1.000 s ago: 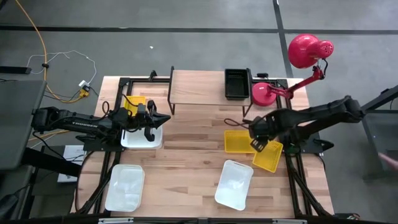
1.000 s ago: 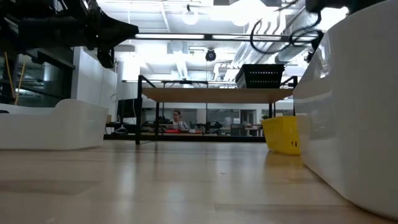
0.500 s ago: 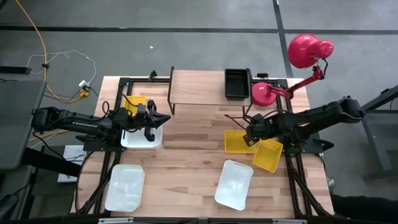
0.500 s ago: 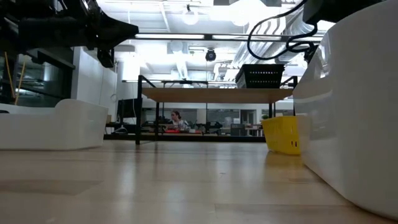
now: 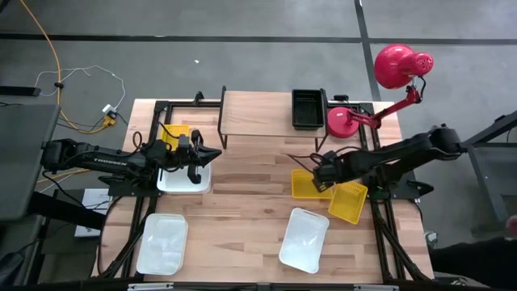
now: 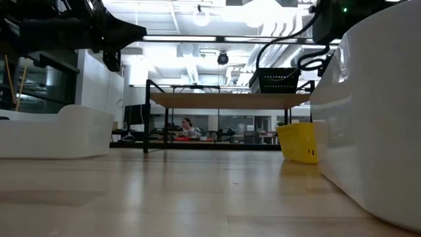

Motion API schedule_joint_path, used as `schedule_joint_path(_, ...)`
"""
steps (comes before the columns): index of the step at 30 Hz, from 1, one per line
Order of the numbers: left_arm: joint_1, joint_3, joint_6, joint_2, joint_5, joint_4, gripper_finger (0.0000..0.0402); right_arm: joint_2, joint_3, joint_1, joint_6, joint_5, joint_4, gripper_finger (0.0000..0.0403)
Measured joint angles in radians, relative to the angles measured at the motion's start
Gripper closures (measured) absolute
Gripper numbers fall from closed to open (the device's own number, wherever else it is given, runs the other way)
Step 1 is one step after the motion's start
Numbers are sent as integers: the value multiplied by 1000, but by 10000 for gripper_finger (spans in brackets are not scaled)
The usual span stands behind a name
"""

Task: Stack baskets on shelf by color
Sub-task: Put the middle yellow bin on the shelf

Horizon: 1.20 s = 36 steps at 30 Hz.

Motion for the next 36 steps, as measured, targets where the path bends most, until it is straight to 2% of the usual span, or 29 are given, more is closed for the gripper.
schedule_joint_path(4,0,0,0,0,0,0,402,41,0,0,0,1,1,250)
schedule_joint_path(8,0,0,-1,0,0,0,402,67,0,0,-1,11,5,272)
schedule_joint_path(12,0,0,-1,0,0,0,402,68,0,0,-19,32,8,316)
schedule_joint_path(16,0,0,0,0,0,0,402,61,7,0,-68,43,14,382)
schedule_joint_path(18,0,0,0,0,0,0,402,57,24,0,-98,47,17,394)
schedule_joint_path(20,0,0,0,0,0,0,401,56,51,0,-126,52,12,388)
schedule_joint_path(29,0,0,0,0,0,0,402,57,321,7,-323,149,0,399)
schedule_joint_path(36,0,0,0,0,0,0,402,60,543,59,-632,224,233,401)
